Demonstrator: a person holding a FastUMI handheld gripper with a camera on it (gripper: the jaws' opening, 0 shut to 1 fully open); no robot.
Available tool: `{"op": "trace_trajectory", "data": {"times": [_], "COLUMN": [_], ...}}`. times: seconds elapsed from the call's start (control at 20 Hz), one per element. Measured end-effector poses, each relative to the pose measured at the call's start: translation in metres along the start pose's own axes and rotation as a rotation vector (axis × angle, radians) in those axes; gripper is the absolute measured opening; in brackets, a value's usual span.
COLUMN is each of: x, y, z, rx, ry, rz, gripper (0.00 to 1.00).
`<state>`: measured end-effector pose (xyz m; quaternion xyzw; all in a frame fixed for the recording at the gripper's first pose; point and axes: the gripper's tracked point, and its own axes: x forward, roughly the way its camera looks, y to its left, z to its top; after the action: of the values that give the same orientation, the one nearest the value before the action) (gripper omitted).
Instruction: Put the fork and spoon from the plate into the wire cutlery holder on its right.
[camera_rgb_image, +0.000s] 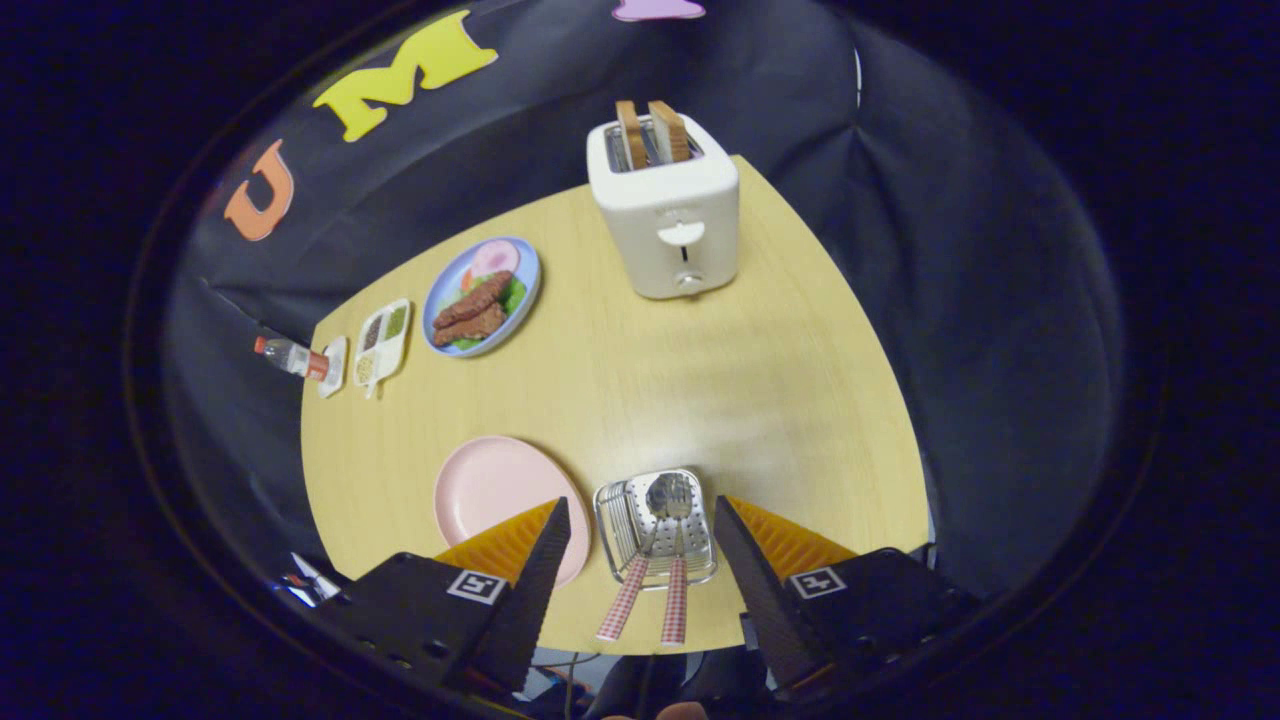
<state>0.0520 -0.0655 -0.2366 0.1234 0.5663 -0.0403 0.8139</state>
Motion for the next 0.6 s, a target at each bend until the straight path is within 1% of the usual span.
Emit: {"op": "trace_trajectory", "data": {"times": [0.05,0.15,0.25,0.35,0.45,0.6], "x": [-0.007,-0.026,-0.055,-0.089,-0.122,-0.156], "y": [0.011,0.035,0.056,0.071,0.084,0.089], "z": [0.006,0.019,0.029,0.035,0.042,0.046], "rx": [-0.025,-0.086,-0.169,-0.218,-0.216,-0.225], "ry": [-0.054,-0.212,-0.379,-0.535,-0.690,-0.885], "rz": [0.033,0.094,0.111,0.117,0.134,0.142], "gripper": [0.90,0.90,0.90,0.91,0.93,0.93]}}
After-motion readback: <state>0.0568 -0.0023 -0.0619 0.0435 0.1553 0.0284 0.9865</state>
